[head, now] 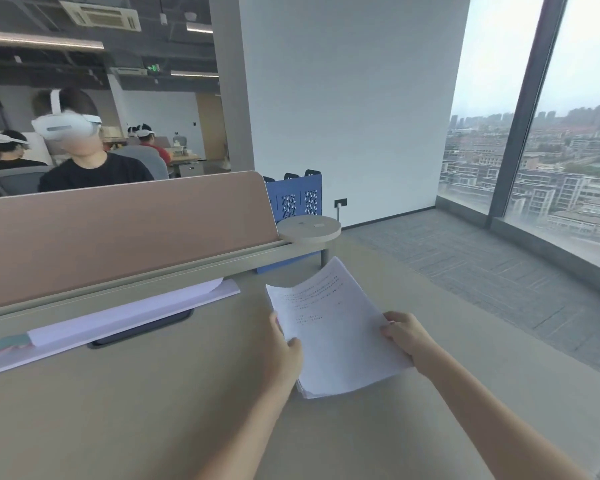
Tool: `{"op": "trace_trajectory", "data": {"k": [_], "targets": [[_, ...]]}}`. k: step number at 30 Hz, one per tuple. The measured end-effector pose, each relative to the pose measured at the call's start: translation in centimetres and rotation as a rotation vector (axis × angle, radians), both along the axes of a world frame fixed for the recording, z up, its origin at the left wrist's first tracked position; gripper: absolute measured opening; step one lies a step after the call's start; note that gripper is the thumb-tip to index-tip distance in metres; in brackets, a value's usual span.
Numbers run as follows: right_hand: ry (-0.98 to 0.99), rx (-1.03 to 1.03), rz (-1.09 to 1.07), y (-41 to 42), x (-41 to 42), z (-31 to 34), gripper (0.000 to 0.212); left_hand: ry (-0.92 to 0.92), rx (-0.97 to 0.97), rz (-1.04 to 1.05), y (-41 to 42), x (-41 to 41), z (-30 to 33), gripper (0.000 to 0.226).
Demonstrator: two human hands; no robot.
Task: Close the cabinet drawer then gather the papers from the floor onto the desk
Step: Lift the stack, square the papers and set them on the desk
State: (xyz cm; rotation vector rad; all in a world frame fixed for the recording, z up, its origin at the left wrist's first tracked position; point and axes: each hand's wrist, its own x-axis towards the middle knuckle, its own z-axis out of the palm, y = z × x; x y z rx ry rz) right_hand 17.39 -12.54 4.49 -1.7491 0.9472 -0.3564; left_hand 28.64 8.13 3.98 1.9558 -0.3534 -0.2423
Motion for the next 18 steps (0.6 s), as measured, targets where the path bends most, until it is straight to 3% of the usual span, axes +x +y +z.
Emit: {"op": "trace_trajectory", "data": {"k": [7,14,18], "targets": [[0.139,-0.193,-0.040,-5.9,2.0,-0.9,0.035,-0.297,0.404,-0.170,-6.1,2.0,-1.7,0.044],[0.347,-0.540,0.000,-10.7,4.2,-1.5,0.047,-0.578,0.538,-0.208,-11.5,3.6,-2.9,0.030],[0.420,-0.801,0.046,-12.0,5.0,-2.2,0.042,-0.695,0.557,-0.214,-13.6,4.8,-3.4,0.024]]}}
